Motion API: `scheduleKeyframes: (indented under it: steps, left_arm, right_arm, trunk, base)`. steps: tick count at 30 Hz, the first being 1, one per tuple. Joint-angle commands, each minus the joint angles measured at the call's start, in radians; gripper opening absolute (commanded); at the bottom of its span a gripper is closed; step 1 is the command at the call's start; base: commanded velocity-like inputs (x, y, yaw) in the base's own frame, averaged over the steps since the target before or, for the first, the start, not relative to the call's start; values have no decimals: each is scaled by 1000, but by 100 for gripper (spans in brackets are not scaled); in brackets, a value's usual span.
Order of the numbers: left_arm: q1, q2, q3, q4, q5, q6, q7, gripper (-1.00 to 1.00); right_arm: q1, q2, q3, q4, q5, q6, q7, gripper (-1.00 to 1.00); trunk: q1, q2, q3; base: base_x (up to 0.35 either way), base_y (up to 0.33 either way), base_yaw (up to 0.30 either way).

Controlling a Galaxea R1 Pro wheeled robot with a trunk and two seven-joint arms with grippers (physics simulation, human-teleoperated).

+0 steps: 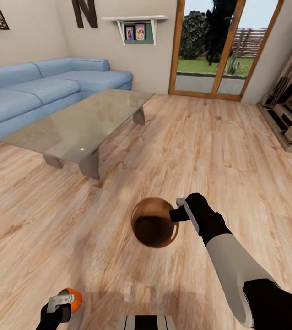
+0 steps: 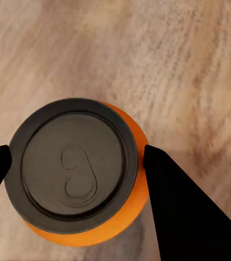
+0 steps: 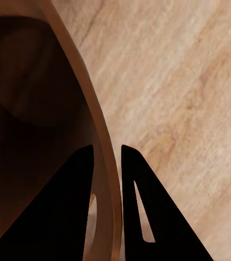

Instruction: Put the three can of soda from the living room inside the tash can in the kitchen.

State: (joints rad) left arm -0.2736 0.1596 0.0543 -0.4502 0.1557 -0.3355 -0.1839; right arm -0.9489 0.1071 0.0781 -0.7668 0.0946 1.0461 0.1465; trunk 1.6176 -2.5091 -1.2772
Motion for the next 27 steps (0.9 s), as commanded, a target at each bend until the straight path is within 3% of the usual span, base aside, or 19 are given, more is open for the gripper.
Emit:
scheduleKeyframes:
  steps: [1,7,11,14,16,19,22,27]
  left_arm:
    - [0,0,0,0,-3,0,0,-100]
    - [-1,0,0,-27,-4,15,1,-100]
    - [-1,1,0,-134,-1,107,1,-100]
    - [0,3,2,-369,2,297,-21,-100]
    - [0,3,5,-576,5,494,-55,-100]
    - [-1,4,7,-722,7,629,-79,-100]
    - [-26,5,8,-985,11,881,-112,-100]
    - [-96,5,8,-1081,13,1039,-172,-100]
  right_arm:
    - [0,0,0,0,-24,1,4,-100]
    - [11,0,0,1,-25,1,4,-100]
    - [20,1,0,7,-26,1,4,-100]
    - [25,2,1,25,-27,1,5,-100]
    - [26,3,3,51,-27,1,5,-100]
    - [27,3,4,73,-27,1,6,-100]
    - [27,5,4,125,-28,1,7,-100]
    - [26,8,5,173,-29,1,8,-100]
  trunk:
    - [0,0,4]
    - [-3,2,27]
    - [-5,3,43]
    - [-6,3,54]
    - [-7,4,58]
    - [-7,4,58]
    - [-7,4,58]
    - [-7,4,58]
  base:
    - [0,0,0]
    - [0,0,0]
    - [0,0,0]
    - [0,0,0]
    - [0,0,0]
    - [0,0,0]
    - [0,0,0]
    - [0,0,0]
